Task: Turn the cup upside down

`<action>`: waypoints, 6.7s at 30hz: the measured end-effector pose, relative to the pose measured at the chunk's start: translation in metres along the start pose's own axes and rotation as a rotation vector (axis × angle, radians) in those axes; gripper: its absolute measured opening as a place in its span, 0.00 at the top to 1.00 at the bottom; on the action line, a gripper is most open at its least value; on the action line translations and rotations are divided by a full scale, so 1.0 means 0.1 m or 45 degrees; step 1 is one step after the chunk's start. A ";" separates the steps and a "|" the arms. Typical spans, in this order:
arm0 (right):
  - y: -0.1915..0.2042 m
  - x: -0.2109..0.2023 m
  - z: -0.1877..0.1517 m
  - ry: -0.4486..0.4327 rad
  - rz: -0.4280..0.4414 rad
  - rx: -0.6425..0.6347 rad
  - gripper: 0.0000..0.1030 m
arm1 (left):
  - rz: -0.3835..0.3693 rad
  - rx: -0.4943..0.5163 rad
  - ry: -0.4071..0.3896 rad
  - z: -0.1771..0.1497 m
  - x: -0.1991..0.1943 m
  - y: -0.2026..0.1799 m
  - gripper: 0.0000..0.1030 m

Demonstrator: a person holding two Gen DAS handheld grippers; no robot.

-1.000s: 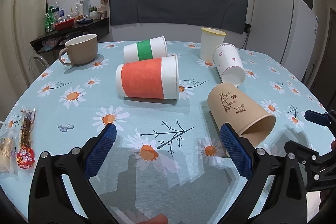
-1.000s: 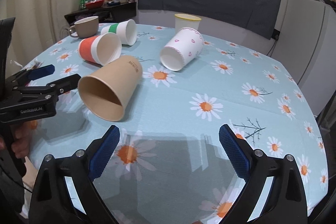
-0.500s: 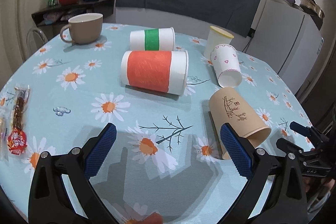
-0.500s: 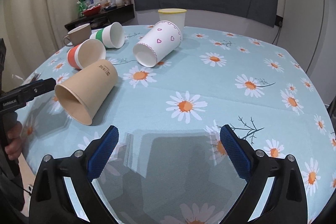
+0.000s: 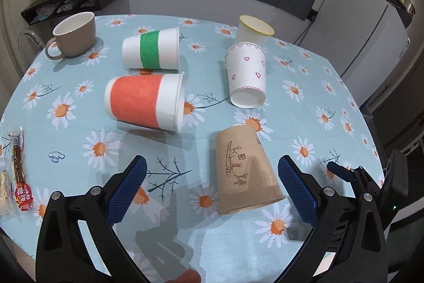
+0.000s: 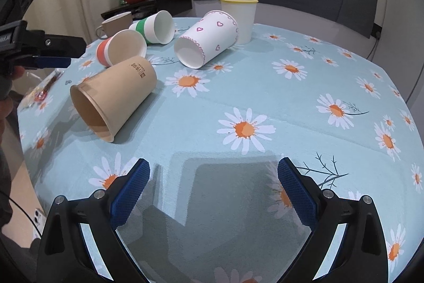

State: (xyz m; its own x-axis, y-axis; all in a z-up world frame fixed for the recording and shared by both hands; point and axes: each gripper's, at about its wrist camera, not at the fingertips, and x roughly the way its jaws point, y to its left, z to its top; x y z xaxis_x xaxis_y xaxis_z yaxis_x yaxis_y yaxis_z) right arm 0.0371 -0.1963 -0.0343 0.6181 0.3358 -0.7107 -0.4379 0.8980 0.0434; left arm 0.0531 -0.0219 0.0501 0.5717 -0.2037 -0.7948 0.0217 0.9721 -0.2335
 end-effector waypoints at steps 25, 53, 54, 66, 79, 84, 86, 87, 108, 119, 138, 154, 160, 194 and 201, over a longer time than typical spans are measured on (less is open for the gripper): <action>-0.08 -0.01 0.00 -0.012 0.189 0.052 0.10 | 0.029 0.060 0.457 0.39 0.78 -0.29 0.43; -0.08 0.00 0.01 -0.017 0.133 0.062 0.10 | 0.255 0.245 -0.140 0.13 0.20 -0.47 0.44; -0.07 0.00 0.01 -0.016 0.132 0.060 0.10 | 0.267 0.263 -0.161 0.08 0.18 -0.49 0.44; -0.07 -0.01 0.01 -0.015 0.110 0.062 0.10 | 0.238 0.275 -0.207 -0.26 0.06 -0.48 0.44; 0.05 -0.01 0.02 -0.020 0.012 0.026 0.10 | 0.103 0.272 -0.258 -0.47 -0.15 -0.34 0.18; 0.21 0.00 0.04 -0.020 0.021 0.012 0.10 | 0.040 0.336 -0.265 -0.63 -0.20 -0.25 0.11; 0.27 0.01 0.04 -0.015 0.019 -0.006 0.10 | 0.044 0.348 -0.262 -0.69 -0.21 -0.19 0.10; 0.30 0.01 0.04 -0.015 0.014 -0.014 0.10 | 0.040 0.347 -0.263 -0.72 -0.22 -0.14 0.10; 0.55 -0.03 0.05 -0.072 -0.042 -0.085 0.10 | 0.098 0.340 -0.373 -0.73 -0.14 0.69 0.06; 0.47 -0.02 0.05 -0.095 0.029 -0.041 0.10 | 0.052 0.346 -0.351 -0.63 -0.02 0.70 0.06; 0.36 -0.11 0.03 -0.166 0.108 0.031 0.10 | 0.068 0.421 -0.345 -0.69 -0.01 0.62 0.06; 0.33 -0.11 0.03 -0.167 0.104 0.046 0.10 | 0.057 0.443 -0.340 -0.70 -0.02 0.60 0.06; 0.33 -0.11 0.03 -0.161 0.108 0.051 0.10 | 0.052 0.468 -0.333 -0.71 -0.01 0.57 0.06; 0.32 -0.09 0.03 -0.165 0.129 0.071 0.10 | 0.065 0.453 -0.343 -0.71 -0.02 0.59 0.06; 0.30 -0.09 0.02 -0.162 0.137 0.076 0.10 | 0.063 0.445 -0.340 -0.70 -0.02 0.59 0.06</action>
State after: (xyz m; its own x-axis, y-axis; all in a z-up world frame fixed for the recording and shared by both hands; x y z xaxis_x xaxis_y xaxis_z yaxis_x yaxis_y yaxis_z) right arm 0.0201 -0.1715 -0.0251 0.6490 0.4608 -0.6054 -0.4688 0.8689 0.1588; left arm -0.0043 0.0281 -0.0013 0.7699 -0.1635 -0.6169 0.2387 0.9702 0.0408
